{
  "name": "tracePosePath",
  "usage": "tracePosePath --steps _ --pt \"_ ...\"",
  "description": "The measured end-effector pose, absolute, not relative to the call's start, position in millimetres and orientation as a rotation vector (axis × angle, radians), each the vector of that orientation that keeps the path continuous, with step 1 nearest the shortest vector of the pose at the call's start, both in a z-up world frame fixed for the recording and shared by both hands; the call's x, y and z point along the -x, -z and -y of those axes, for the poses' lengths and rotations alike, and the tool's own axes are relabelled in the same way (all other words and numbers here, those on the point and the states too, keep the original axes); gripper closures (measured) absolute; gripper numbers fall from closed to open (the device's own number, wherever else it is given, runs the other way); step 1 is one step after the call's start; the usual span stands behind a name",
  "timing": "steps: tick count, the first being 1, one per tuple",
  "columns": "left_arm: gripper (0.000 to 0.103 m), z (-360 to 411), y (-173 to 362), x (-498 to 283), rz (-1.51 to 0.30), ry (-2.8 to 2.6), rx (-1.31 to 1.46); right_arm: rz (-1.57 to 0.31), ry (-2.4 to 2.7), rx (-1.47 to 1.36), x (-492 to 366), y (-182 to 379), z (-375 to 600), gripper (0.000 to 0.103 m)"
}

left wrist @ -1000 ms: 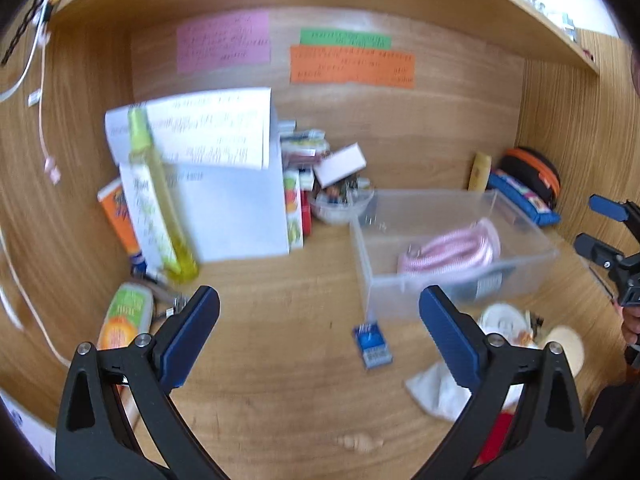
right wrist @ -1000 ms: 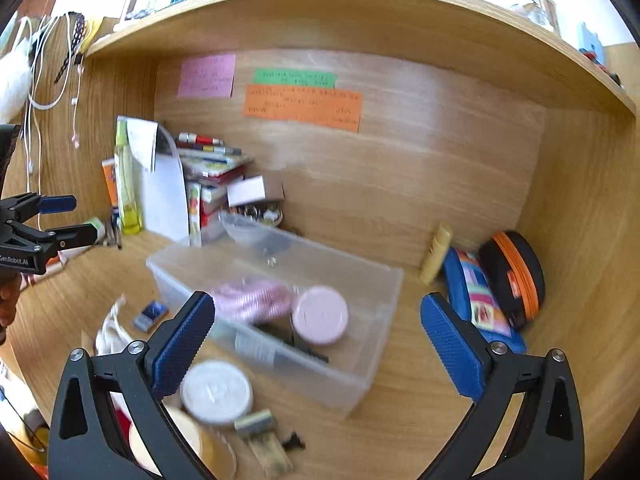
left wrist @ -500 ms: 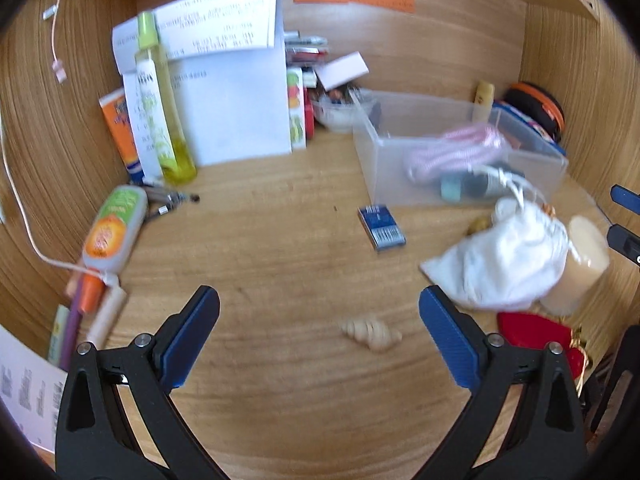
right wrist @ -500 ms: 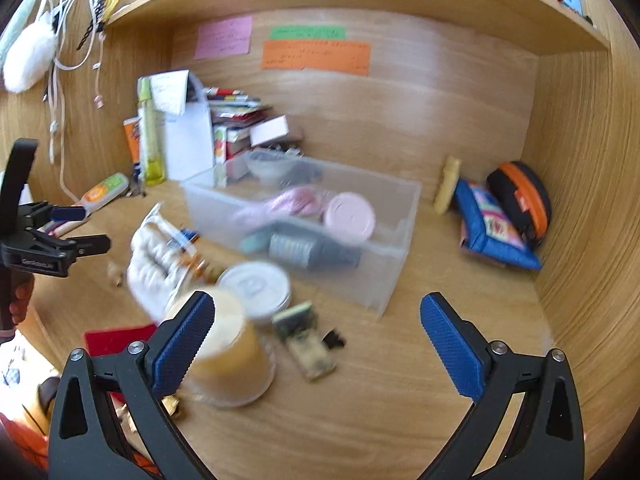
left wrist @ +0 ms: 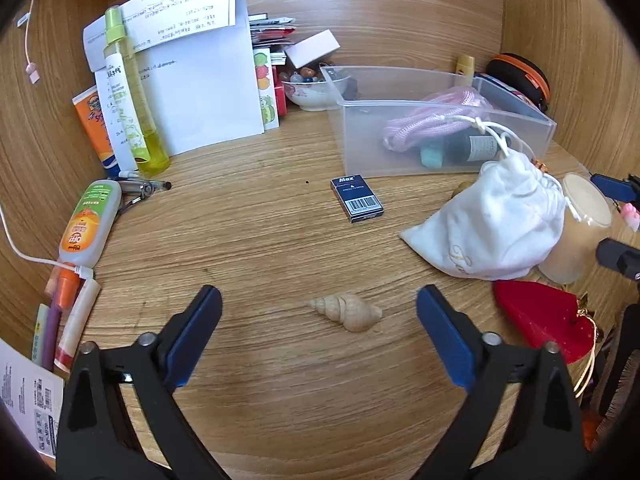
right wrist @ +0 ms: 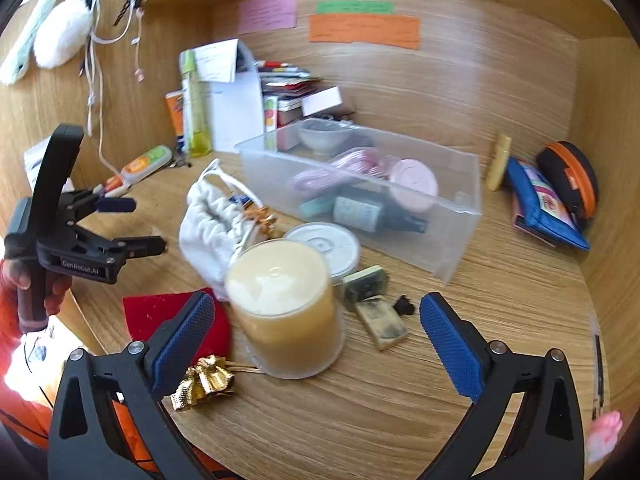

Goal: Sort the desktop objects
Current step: 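Move both open grippers back from the bin toward the desk items, then grasp the beige candle jar with the right gripper while the left grasps the seashell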

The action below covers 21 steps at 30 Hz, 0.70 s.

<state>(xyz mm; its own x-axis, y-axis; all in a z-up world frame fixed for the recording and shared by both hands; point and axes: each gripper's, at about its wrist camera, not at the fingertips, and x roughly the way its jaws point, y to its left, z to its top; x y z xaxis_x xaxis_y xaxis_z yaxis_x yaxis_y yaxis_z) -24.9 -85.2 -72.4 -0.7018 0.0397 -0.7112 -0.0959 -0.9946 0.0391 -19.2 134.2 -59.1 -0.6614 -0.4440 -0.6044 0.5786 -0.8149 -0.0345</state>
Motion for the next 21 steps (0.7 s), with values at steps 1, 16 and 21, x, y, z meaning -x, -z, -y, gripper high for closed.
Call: tracePosePath --steps 1,16,21 --pt "0.021 85.2 73.3 26.5 -0.113 -2.819 1.193 -0.310 2.409 -0.806 19.9 60.8 -131.8 0.003" --pt "0.062 83.0 78.6 28.5 -0.091 -2.798 1.183 -0.333 2.291 -0.907 34.0 78.5 -117.2 0.046" --pt "0.062 84.6 79.2 24.1 -0.055 -2.812 1.171 -0.321 2.298 -0.895 32.7 77.7 -119.6 0.047"
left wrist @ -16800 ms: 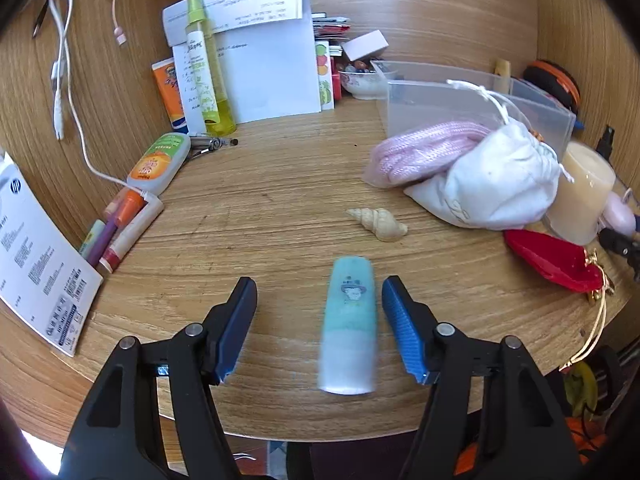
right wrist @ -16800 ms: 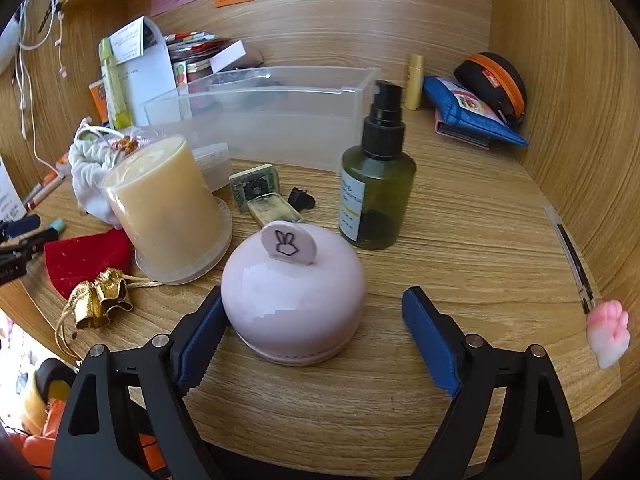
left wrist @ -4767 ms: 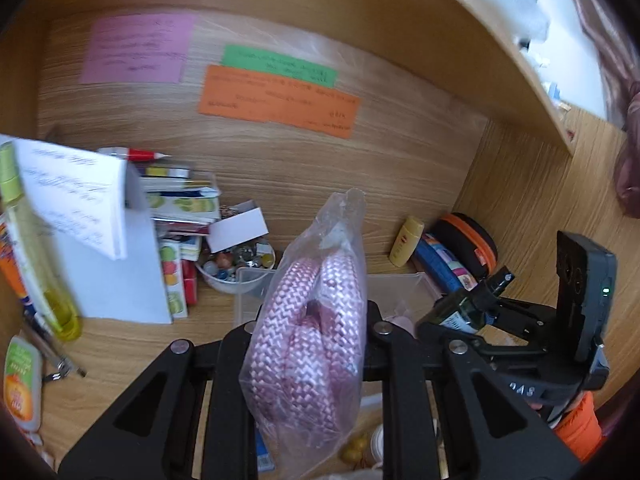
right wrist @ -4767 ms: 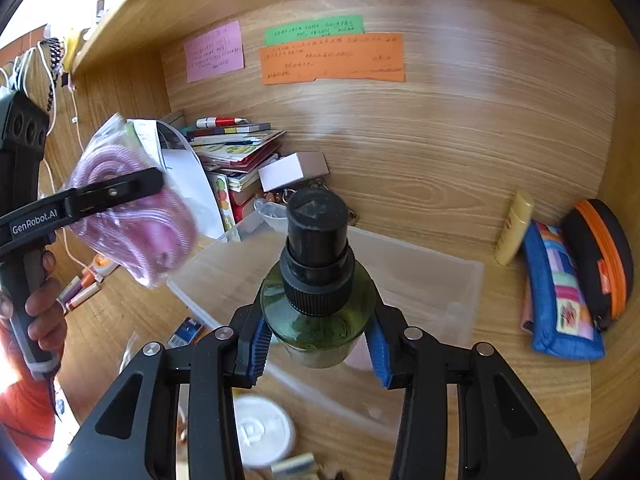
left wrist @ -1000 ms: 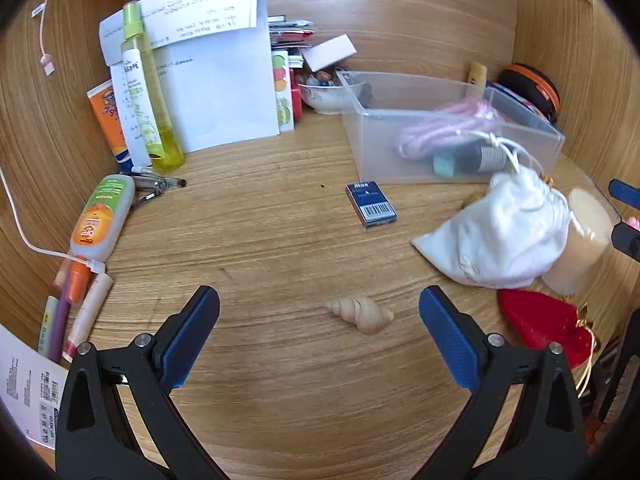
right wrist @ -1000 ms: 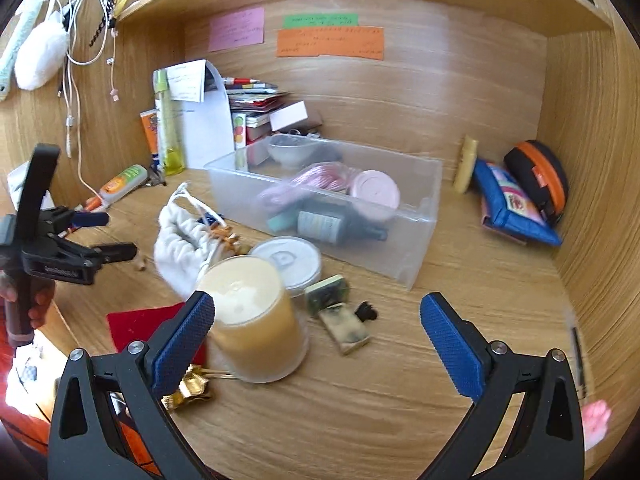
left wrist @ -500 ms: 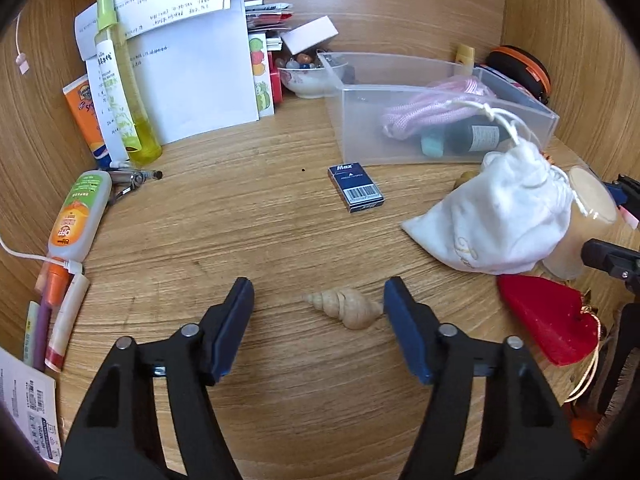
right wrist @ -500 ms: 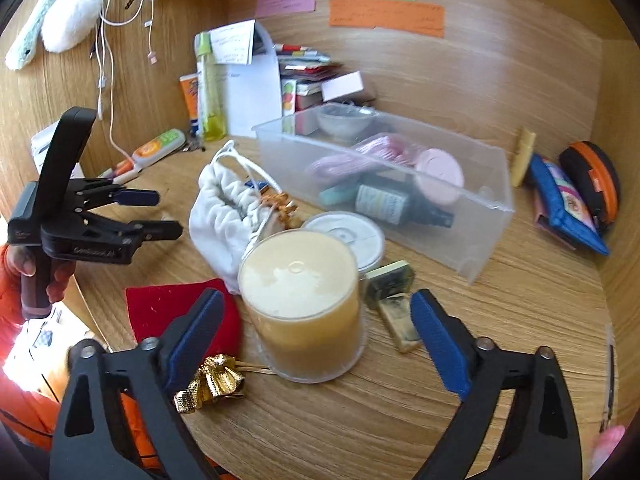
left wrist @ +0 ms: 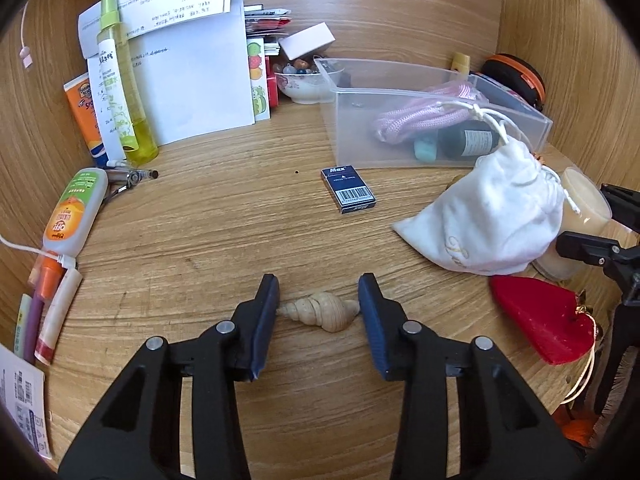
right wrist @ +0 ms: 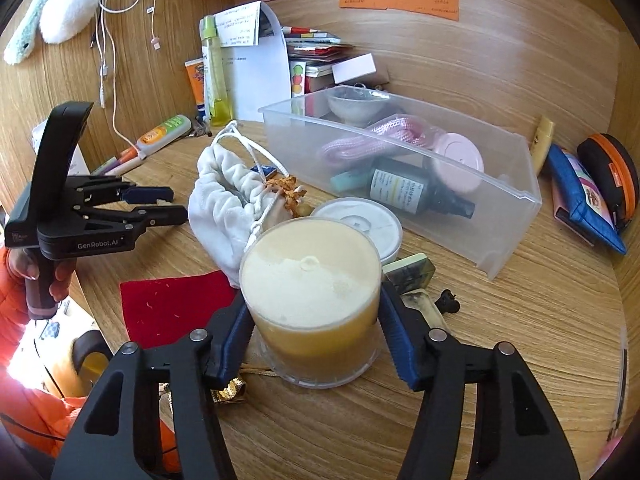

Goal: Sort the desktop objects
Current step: 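Grasp the beige candle jar with the right gripper while the left grasps the seashell, then carry the candle jar and seashell over the clear bin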

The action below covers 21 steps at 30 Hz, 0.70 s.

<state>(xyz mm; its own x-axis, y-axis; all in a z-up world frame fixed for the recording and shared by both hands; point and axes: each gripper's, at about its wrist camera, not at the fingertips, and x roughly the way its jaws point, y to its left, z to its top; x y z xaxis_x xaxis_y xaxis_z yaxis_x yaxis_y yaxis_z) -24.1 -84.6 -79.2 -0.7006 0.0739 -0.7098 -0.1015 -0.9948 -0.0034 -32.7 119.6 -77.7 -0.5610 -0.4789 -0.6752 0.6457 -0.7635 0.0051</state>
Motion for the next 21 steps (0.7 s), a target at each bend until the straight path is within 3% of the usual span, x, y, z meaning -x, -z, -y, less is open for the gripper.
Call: tracePosePath --steps 21 --pt "0.062 94.6 41.9 25.0 0.089 -2.885 0.989 -0.267 2.397 -0.835 36.1 39.4 -156.6 0.048"
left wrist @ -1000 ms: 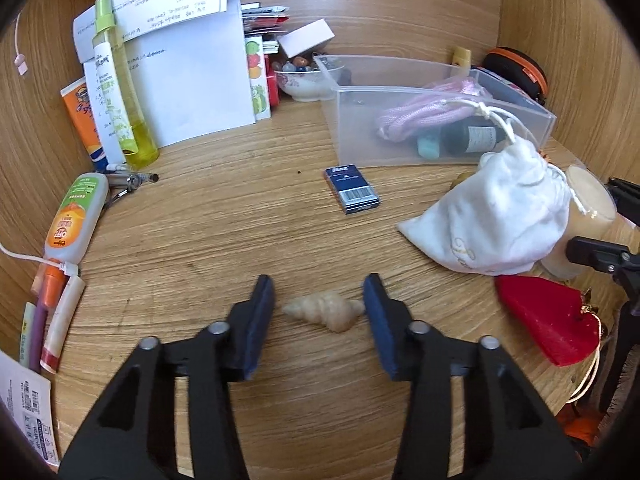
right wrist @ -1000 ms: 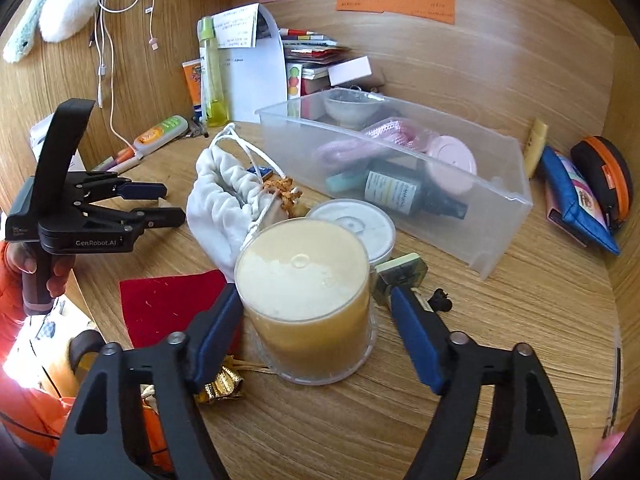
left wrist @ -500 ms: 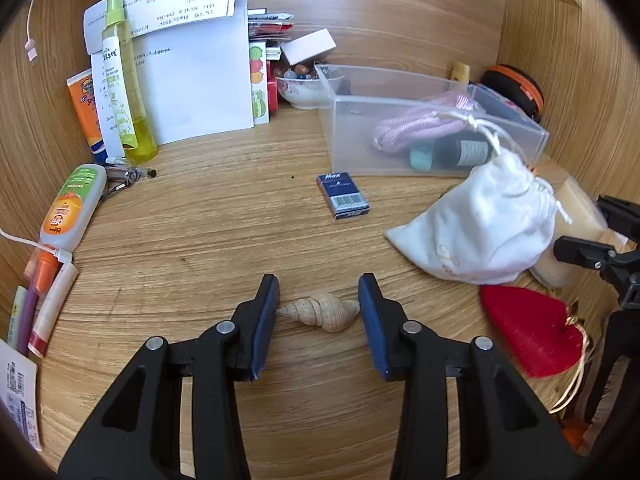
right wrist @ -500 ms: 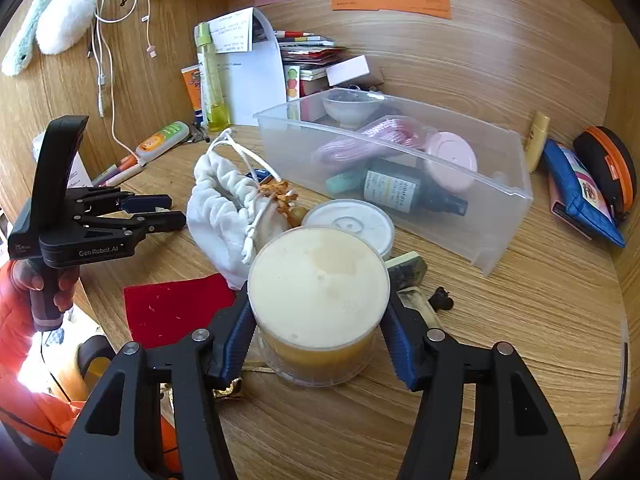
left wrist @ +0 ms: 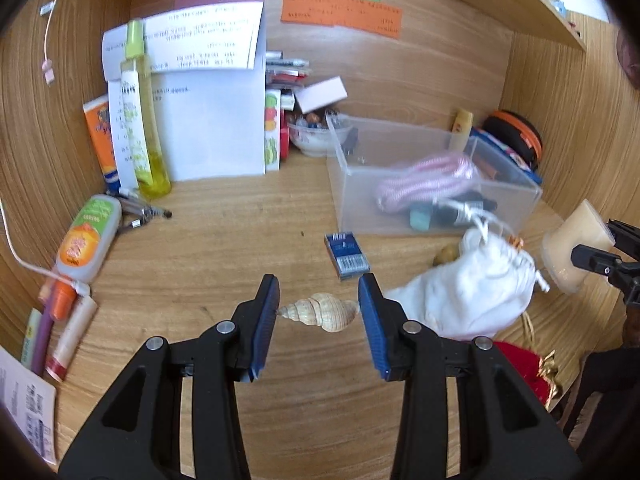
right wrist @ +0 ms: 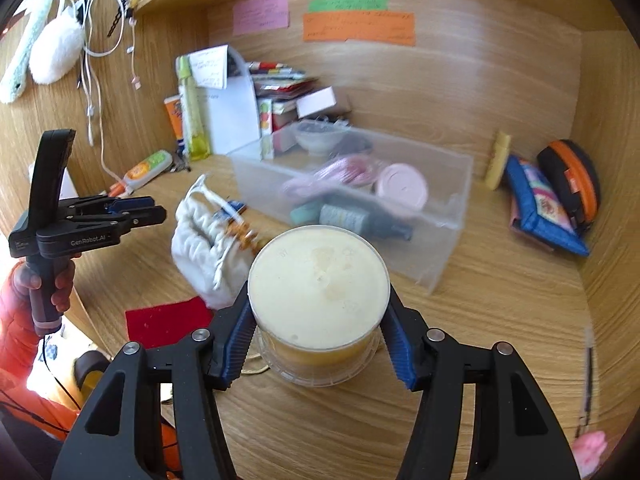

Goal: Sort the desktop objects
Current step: 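Carry the candle jar and seashell over the clear bin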

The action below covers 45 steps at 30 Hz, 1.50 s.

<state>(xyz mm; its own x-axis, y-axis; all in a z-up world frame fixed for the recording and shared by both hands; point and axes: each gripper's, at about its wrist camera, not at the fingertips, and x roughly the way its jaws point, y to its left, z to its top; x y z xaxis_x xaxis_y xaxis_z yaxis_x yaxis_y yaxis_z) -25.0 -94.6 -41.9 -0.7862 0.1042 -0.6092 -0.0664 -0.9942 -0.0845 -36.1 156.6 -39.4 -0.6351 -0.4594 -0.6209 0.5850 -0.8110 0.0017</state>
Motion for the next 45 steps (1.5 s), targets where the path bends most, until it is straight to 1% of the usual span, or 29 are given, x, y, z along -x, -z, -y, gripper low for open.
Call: tracePosePath --steps 5,10,19,28,37,45 --pt "0.062 99.0 22.5 28.9 0.111 -2.891 0.921 -0.233 2.458 -0.815 44.6 22.5 -173.0 0.048" --pt "0.062 105.5 7.2 38.0 0.198 -2.831 0.878 -0.225 2.510 -0.781 51.4 5.9 -185.4 0.048" --pt "0.062 96.2 -17.8 65.7 0.157 -2.799 0.832 -0.235 2.555 -0.758 72.6 -17.2 -194.5 0.048" --pt "0.062 87.6 -38.0 104.1 0.162 -2.764 0.793 -0.205 2.549 -0.772 110.2 -25.1 -192.1 0.048" --pt "0.062 78.1 -37.4 152.3 0.169 -2.720 0.839 -0.216 2.524 -0.801 155.1 -26.2 -177.2 0.048" --pt "0.062 66.3 -20.1 190.5 0.145 -2.682 0.934 -0.230 2.503 -0.848 190.6 -16.9 -166.4 0.048"
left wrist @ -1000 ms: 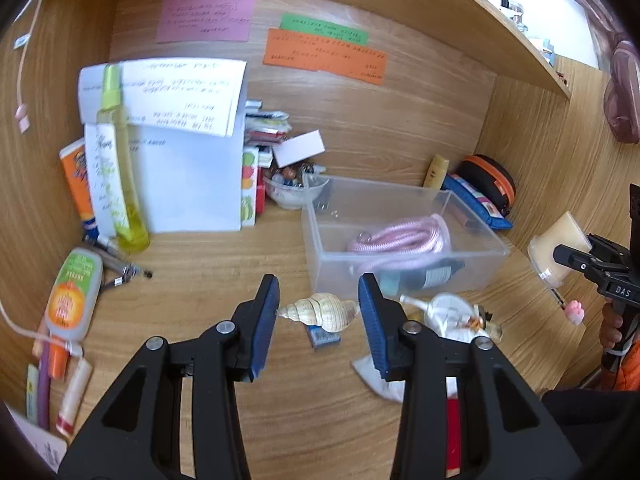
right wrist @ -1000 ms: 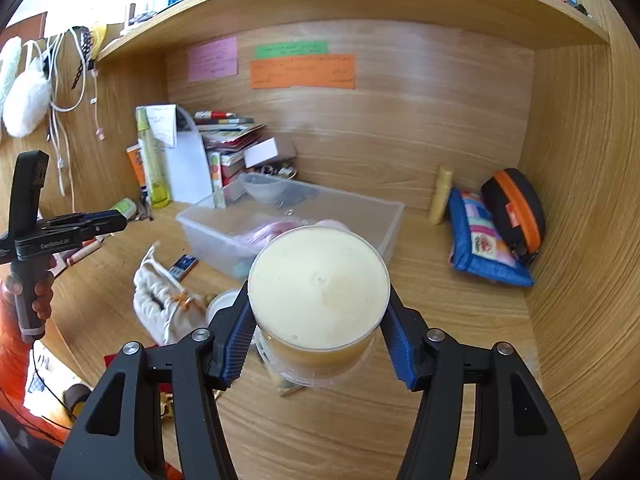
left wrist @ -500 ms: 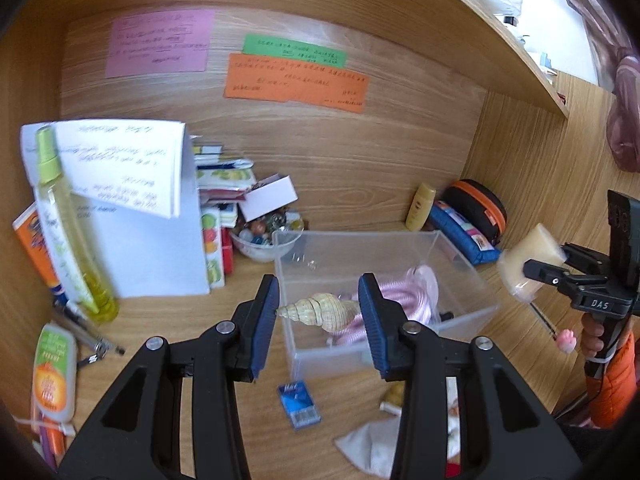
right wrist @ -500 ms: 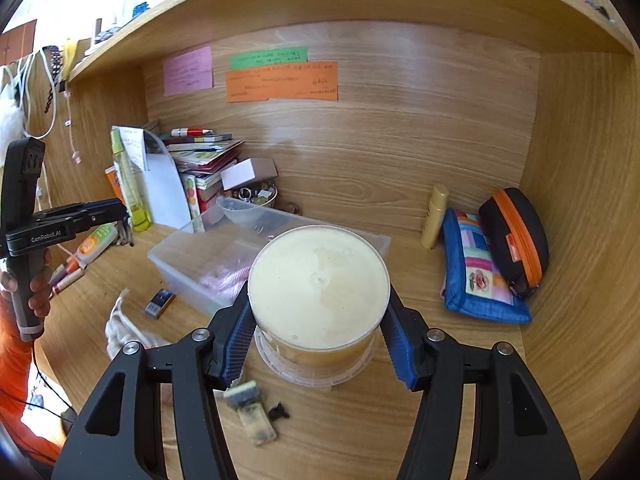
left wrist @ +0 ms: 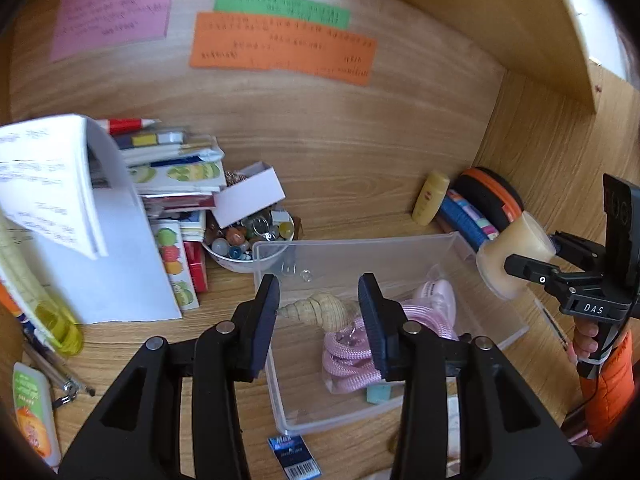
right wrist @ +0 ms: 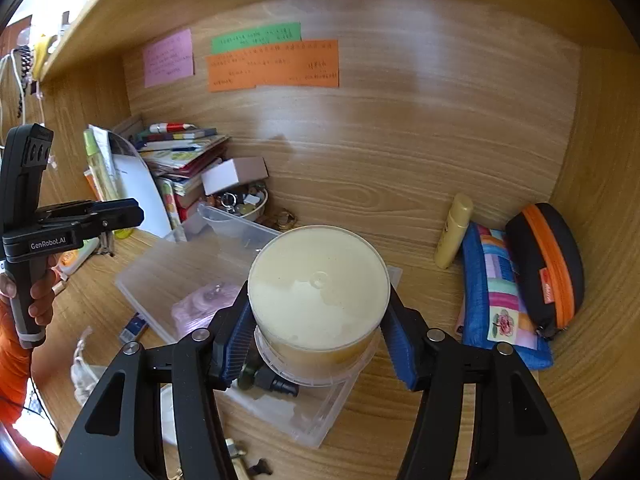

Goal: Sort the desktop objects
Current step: 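Carry the candle jar and seashell over the clear bin, then lower both items into the bin and open both grippers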

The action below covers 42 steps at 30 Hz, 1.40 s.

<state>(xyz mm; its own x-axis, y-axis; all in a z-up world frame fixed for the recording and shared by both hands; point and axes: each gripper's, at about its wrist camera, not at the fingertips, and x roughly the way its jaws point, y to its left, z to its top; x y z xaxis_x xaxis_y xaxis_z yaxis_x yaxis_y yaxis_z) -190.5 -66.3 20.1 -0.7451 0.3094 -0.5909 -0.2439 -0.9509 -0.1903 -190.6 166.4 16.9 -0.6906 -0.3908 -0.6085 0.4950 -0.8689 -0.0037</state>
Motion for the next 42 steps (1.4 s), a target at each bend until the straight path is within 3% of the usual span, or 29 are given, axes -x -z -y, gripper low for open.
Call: tracePosePath --steps 27,32,34,42 --pt "0.062 27.9 29.4 257.8 -0.102 -2.599 1.229 -0.366 2.468 -0.920 248.3 12.5 -131.1 0.048" --pt "0.062 17.7 32.4 255.4 -0.212 -2.575 1.263 -0.393 2.428 -0.947 244.0 21.8 -125.4 0.050" --pt "0.062 16.6 33.0 254.8 -0.233 -2.569 1.273 -0.399 2.420 -0.937 240.1 21.9 -123.8 0.057" --pt "0.062 14.5 33.2 254.2 -0.270 -2.562 1.305 -0.420 2.388 -0.929 233.9 19.3 -118.6 0.057"
